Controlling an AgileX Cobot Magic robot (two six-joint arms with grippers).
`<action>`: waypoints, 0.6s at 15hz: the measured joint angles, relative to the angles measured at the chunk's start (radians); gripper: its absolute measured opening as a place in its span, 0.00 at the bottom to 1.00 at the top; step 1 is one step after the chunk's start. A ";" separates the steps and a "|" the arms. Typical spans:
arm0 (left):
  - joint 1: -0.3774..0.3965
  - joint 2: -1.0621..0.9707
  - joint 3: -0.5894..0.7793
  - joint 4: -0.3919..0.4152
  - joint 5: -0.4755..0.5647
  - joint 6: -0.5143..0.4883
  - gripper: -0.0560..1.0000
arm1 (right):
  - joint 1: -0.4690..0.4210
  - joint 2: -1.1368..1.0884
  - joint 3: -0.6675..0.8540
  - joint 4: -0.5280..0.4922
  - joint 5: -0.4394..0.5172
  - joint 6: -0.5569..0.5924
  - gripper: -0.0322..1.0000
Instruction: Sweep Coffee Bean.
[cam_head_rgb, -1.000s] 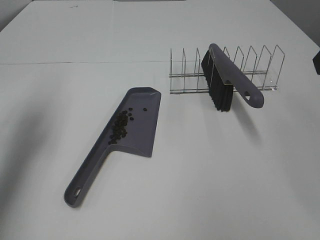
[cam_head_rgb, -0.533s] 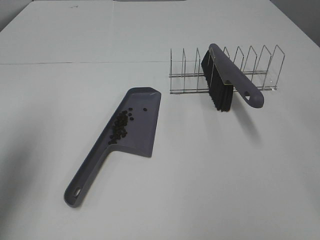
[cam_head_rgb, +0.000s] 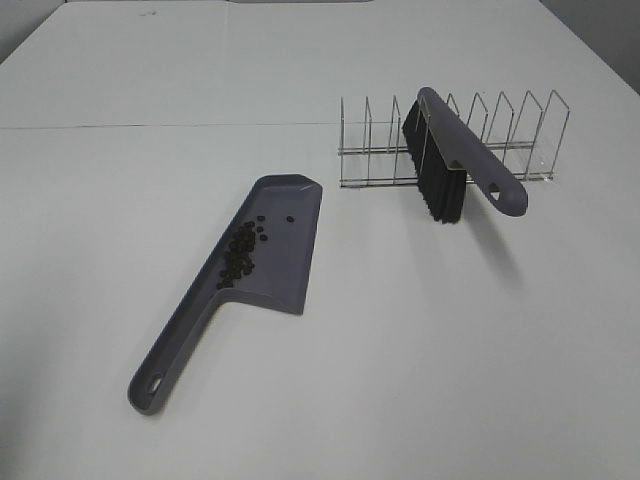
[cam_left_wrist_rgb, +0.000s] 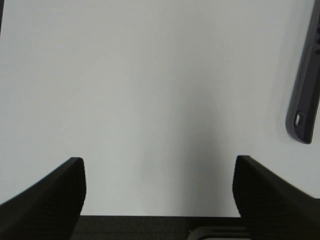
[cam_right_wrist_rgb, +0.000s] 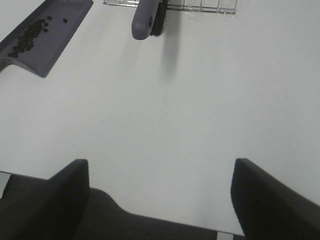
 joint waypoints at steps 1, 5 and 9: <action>0.000 -0.066 0.027 0.000 0.000 -0.002 0.75 | 0.000 -0.056 0.025 -0.025 0.000 -0.017 0.70; 0.000 -0.305 0.129 0.033 0.009 -0.043 0.75 | 0.000 -0.257 0.108 -0.064 0.000 -0.021 0.70; 0.000 -0.567 0.184 0.069 0.033 -0.066 0.75 | 0.000 -0.344 0.145 -0.064 0.001 -0.026 0.70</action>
